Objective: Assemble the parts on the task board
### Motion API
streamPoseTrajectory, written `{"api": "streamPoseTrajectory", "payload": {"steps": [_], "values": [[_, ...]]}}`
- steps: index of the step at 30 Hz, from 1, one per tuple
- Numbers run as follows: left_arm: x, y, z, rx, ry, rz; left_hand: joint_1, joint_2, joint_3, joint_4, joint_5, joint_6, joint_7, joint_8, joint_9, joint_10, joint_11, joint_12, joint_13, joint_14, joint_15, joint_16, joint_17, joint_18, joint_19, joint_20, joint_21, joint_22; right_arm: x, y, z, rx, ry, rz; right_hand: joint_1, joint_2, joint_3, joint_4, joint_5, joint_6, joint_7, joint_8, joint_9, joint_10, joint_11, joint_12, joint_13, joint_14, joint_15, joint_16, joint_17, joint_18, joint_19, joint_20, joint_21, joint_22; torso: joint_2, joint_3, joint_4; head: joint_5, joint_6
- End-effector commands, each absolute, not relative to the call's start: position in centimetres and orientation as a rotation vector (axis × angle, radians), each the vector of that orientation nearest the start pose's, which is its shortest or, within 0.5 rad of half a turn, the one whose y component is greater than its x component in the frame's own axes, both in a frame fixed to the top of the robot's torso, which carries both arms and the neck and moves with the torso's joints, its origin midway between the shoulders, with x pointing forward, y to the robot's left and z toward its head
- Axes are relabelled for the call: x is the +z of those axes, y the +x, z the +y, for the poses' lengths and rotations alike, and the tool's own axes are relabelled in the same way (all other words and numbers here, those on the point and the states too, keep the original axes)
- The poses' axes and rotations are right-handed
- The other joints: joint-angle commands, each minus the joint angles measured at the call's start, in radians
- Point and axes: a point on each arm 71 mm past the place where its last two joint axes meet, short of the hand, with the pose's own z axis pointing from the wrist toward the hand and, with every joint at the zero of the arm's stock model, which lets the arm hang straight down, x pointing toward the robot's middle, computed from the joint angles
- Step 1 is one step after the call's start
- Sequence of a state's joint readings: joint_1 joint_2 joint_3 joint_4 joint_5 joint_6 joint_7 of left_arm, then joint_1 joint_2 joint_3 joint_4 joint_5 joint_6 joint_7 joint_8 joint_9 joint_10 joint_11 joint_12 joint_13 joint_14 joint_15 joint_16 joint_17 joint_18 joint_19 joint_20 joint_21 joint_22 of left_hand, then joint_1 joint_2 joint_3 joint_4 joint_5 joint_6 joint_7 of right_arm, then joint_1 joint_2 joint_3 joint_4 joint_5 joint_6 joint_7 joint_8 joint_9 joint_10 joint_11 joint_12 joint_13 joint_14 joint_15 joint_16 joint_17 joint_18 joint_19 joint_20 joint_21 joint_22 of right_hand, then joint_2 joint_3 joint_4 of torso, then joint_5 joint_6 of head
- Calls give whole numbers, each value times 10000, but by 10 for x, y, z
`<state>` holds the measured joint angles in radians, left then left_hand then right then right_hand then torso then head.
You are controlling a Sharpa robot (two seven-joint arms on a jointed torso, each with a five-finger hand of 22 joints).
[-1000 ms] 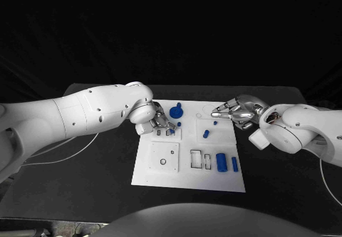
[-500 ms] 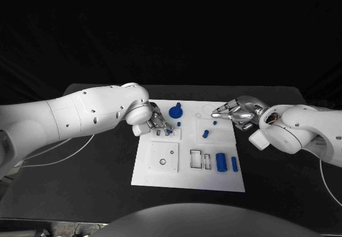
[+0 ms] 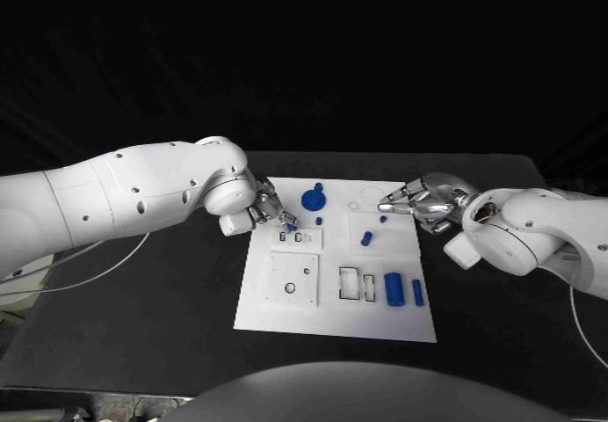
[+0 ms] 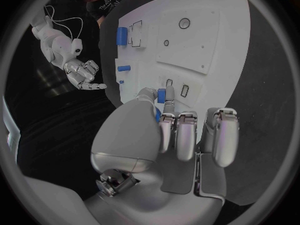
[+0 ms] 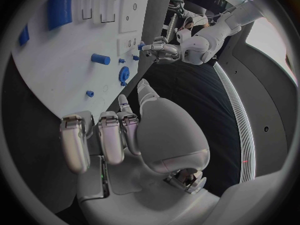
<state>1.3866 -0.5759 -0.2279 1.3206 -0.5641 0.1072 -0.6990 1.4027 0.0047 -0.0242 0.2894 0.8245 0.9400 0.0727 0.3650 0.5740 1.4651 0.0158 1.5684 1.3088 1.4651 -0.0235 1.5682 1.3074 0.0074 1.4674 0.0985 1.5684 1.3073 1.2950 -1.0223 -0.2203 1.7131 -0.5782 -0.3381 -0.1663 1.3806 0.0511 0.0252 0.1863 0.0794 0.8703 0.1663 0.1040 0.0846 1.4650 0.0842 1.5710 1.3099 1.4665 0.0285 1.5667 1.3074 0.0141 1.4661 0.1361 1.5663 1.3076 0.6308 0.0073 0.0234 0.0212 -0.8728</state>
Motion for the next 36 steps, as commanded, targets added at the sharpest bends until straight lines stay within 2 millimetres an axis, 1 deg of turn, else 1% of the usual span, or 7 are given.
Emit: {"api": "streamPoseTrajectory", "payload": {"steps": [1, 5, 12, 18, 20, 27, 36], "values": [[-220, 499, 152, -3516, -4691, 26405, 102, -38, 115, -3, -205, 176, -73, 58, 39, 1057, -71, 24, 2620, 1057, -56, 26, 2634, -74, 1034, -58, 24, 2635, -213, 436, -246, 8836, 7474, 20010, -6, 117, 14, 44, 67, 49, -23, 42, 14, 1058, 82, -2, 2609, 1043, 48, 41, 2634, -141, 1047, 56, 45, 2632, 4, 4, -2, 20, 2], [-220, 499, 155, -3223, -4505, 26535, 160, -40, 175, -5, -389, 236, -95, 57, 49, 1057, -91, 24, 2620, 1057, -73, 26, 2634, -74, 1034, -71, 24, 2635, -213, 436, -246, 8840, 7471, 20014, -6, 117, 14, 44, 67, 49, -23, 42, 14, 1058, 82, -2, 2609, 1043, 48, 41, 2634, -141, 1047, 56, 45, 2632, 1, -2, -10, 17, 2], [-220, 501, 155, -2680, -3849, 26390, 166, -31, 187, -2, -415, 251, -98, 59, 51, 1057, -95, 24, 2620, 1057, -76, 26, 2634, -74, 1034, -73, 24, 2635, -213, 436, -245, 8851, 7465, 20020, -6, 117, 14, 44, 67, 49, -23, 42, 14, 1058, 82, -2, 2609, 1043, 48, 41, 2634, -141, 1047, 56, 45, 2632, 12, -9, -14, 29, 2], [-223, 502, 148, -2301, -3355, 26181, 167, -19, 199, 3, -439, 268, -100, 61, 53, 1057, -97, 24, 2620, 1057, -78, 26, 2634, -74, 1034, -75, 24, 2635, -214, 436, -245, 8861, 7459, 20021, -6, 117, 14, 44, 67, 49, -23, 42, 14, 1058, 82, -2, 2609, 1043, 48, 41, 2634, -141, 1047, 56, 45, 2632, 11, -5, 2, 33, 2], [-224, 503, 146, -2160, -3091, 26034, 178, -15, 217, 1, -481, 293, -109, 64, 57, 1057, -103, 24, 2620, 1057, -82, 26, 2634, -74, 1034, -79, 24, 2635, -214, 436, -245, 8865, 7456, 20022, -6, 117, 14, 44, 67, 49, -23, 42, 14, 1058, 82, -2, 2609, 1043, 48, 41, 2634, -141, 1047, 56, 45, 2632, 9, -5, -8, 32, 2], [-225, 504, 140, -1877, -2559, 25840, 201, -30, 300, 9, -894, 403, -142, 33, 64, 1057, -137, 24, 2620, 1057, -114, 26, 2634, -74, 1034, -108, 24, 2635, -215, 436, -245, 8856, 7469, 20040, 7, 136, 13, 46, 74, 50, -35, 46, 14, 1058, 68, -2, 2609, 1043, 42, 41, 2634, -141, 1047, 57, 45, 2632, 14, -3, -6, 32, 2], [-228, 504, 135, -1706, -2439, 25891, 115, 23, 355, 20, -1238, 435, -146, -39, 54, 1057, -141, 24, 2620, 1057, -124, 26, 2634, -74, 1034, -122, 24, 2635, -215, 436, -244, 8883, 7452, 20065, 9, 142, 13, 47, 77, 50, -36, 46, 14, 1058, 66, -2, 2609, 1043, 41, 41, 2634, -141, 1047, 57, 45, 2632, 15, -3, -15, 46, 2]]}}
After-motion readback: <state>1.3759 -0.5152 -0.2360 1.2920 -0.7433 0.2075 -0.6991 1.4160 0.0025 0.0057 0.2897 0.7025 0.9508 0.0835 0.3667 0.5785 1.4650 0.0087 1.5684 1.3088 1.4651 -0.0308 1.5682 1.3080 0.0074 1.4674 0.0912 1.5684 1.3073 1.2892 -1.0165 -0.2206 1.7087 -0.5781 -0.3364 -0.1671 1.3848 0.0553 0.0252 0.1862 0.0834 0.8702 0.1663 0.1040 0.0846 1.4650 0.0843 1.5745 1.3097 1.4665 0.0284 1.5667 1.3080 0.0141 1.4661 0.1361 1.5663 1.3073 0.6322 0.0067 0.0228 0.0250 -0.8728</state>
